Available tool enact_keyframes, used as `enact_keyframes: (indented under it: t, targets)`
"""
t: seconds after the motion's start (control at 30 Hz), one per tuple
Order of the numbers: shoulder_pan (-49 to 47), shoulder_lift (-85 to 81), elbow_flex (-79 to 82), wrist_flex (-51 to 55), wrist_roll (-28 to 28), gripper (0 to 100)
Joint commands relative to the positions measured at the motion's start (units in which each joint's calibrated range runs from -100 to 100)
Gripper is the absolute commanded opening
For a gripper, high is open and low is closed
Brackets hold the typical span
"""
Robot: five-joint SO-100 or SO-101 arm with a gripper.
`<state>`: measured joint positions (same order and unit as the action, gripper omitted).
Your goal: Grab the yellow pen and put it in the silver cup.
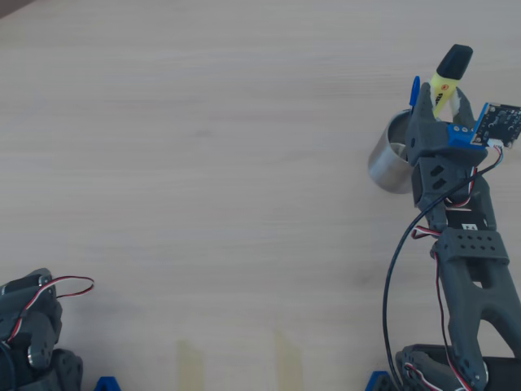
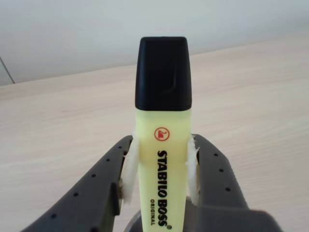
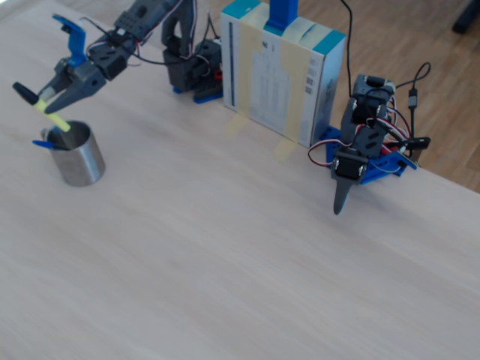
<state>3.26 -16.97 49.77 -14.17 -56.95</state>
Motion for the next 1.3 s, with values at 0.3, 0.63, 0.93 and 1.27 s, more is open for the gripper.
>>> enact_keyframes:
  t: [0.3, 0.63, 0.93, 1.27]
  targets:
    - [0.32, 3.00, -4.56, -0.98, -0.27, 11]
    - [2.15, 5.66, -4.47, -0.98, -0.27, 11]
    - [3.37, 7.32, -3.83, -0.98, -0.27, 11]
    - [3.46, 7.90, -3.74, -0.38, -0.16, 11]
